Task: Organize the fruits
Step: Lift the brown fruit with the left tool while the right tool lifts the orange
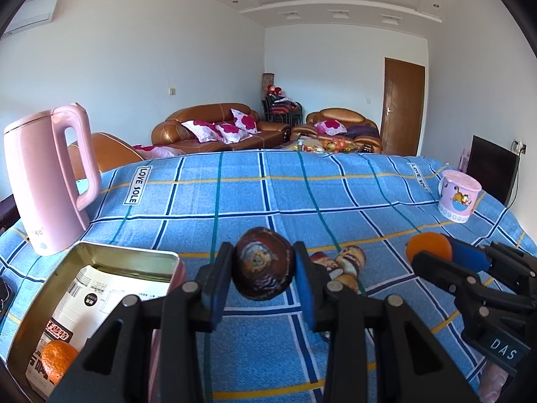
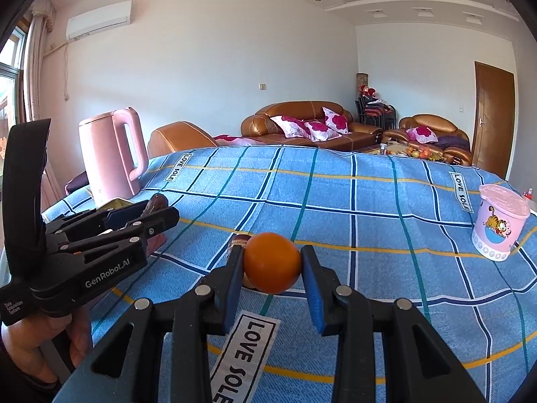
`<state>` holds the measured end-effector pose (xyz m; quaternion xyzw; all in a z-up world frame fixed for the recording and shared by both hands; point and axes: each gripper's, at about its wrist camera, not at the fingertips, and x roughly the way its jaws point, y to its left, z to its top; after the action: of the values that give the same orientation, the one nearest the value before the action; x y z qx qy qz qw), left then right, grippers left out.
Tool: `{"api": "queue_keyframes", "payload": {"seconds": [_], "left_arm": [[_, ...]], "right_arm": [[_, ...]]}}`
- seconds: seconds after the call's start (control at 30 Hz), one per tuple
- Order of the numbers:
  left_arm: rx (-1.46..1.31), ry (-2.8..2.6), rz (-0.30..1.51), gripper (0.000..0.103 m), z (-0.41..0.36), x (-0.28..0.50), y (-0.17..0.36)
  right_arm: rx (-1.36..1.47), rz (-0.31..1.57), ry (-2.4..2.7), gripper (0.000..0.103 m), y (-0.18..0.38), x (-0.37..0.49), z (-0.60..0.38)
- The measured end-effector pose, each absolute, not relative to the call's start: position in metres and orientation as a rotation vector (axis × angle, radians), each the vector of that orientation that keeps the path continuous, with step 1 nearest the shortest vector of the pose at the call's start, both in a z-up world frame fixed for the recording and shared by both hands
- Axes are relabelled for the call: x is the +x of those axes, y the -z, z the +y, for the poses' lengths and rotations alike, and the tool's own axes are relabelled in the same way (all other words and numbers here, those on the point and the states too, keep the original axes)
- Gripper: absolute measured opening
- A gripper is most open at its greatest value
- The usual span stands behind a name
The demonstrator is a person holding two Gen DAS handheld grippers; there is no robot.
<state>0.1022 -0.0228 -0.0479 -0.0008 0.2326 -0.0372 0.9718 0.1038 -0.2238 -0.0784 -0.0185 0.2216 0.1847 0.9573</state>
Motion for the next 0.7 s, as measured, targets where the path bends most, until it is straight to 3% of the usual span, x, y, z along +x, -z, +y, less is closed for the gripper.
{"api": "queue_keyframes", "payload": {"seconds": [0.7], "left_arm": [[0.013, 0.059, 0.383, 0.037, -0.025, 0.087, 0.042]], "right_arm": [[-0.035, 0.371, -0.377, 0.036, 0.072, 0.092, -0.226]]}}
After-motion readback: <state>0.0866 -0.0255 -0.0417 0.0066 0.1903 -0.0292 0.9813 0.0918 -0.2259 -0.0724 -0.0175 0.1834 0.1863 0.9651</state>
